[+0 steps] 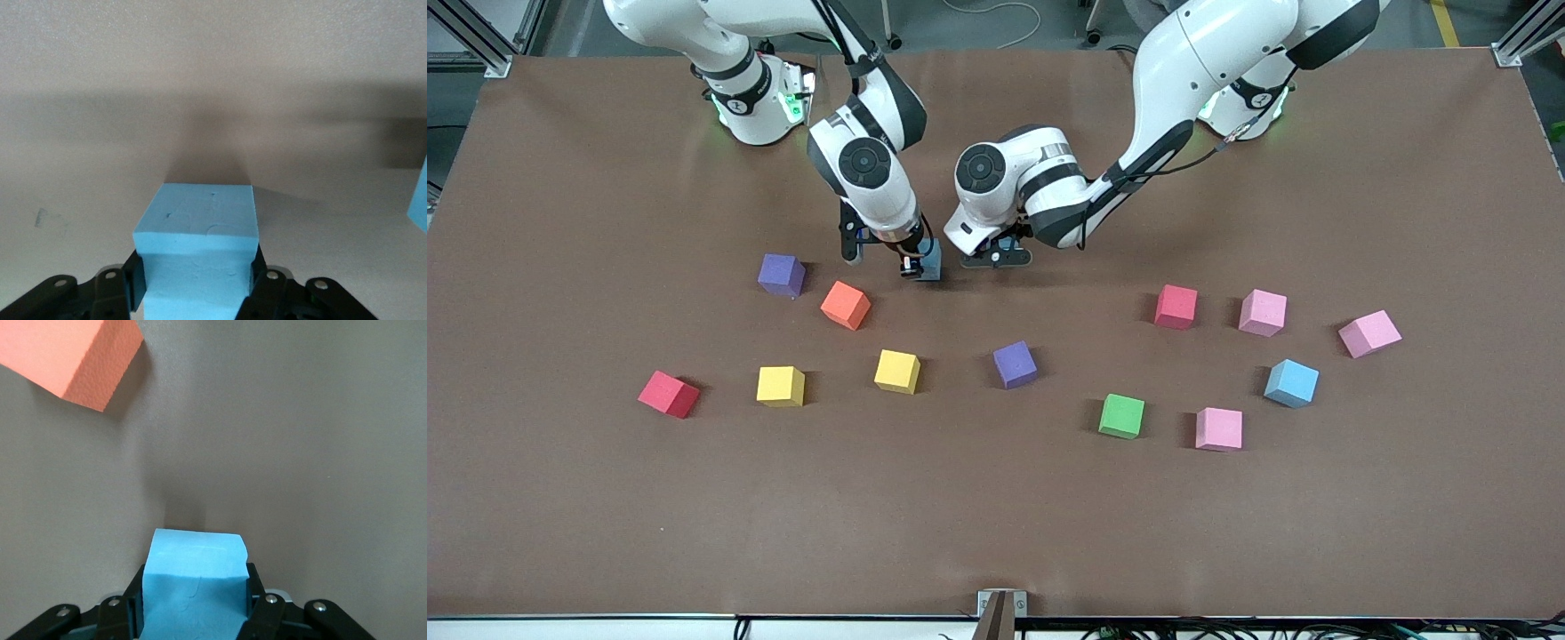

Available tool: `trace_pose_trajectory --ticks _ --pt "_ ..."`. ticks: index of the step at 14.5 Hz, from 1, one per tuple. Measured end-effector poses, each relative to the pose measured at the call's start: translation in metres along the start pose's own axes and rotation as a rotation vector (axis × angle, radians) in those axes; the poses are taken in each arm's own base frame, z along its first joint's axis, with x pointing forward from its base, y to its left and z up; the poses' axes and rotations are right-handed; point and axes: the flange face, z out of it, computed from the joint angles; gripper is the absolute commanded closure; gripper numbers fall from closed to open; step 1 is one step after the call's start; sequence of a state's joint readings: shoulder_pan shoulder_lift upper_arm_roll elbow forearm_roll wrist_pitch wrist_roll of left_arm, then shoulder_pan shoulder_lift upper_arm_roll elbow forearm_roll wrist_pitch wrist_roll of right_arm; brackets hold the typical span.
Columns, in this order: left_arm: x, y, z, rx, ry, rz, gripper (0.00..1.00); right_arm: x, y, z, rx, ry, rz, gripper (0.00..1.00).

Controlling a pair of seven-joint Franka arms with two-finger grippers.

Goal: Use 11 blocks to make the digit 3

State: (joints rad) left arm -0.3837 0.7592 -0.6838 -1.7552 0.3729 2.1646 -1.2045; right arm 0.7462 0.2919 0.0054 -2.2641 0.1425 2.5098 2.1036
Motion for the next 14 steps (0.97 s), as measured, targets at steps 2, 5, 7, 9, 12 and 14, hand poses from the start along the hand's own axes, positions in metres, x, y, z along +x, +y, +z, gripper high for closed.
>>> trace_pose_trajectory --ticks 2,5,7,9,12,14 --pt "-0.002 0.001 0.000 0.002 0.000 -0.005 0.43 -0.002 0.002 0.000 -0.001 0.001 -0.004 1.00" --pt "-0.005 0.003 0.001 0.006 0.000 -0.005 0.01 -0.004 0.003 0.001 -0.002 0.002 -0.007 1.00" --pt "-0.006 0.003 0.002 0.009 -0.001 -0.003 0.00 -0.006 0.005 0.001 -0.003 0.002 -0.011 1.00" --pt "-0.005 0.003 0.001 0.007 0.000 -0.004 0.00 -0.007 0.007 0.002 -0.003 0.003 -0.013 1.00" --pt "0.001 0.001 -0.009 -0.004 0.015 -0.009 0.00 -0.006 0.007 0.003 -0.010 0.007 -0.013 1.00" --pt "0.004 0.000 -0.026 -0.017 0.042 -0.015 0.00 -0.006 0.009 0.004 -0.020 0.013 -0.013 1.00"
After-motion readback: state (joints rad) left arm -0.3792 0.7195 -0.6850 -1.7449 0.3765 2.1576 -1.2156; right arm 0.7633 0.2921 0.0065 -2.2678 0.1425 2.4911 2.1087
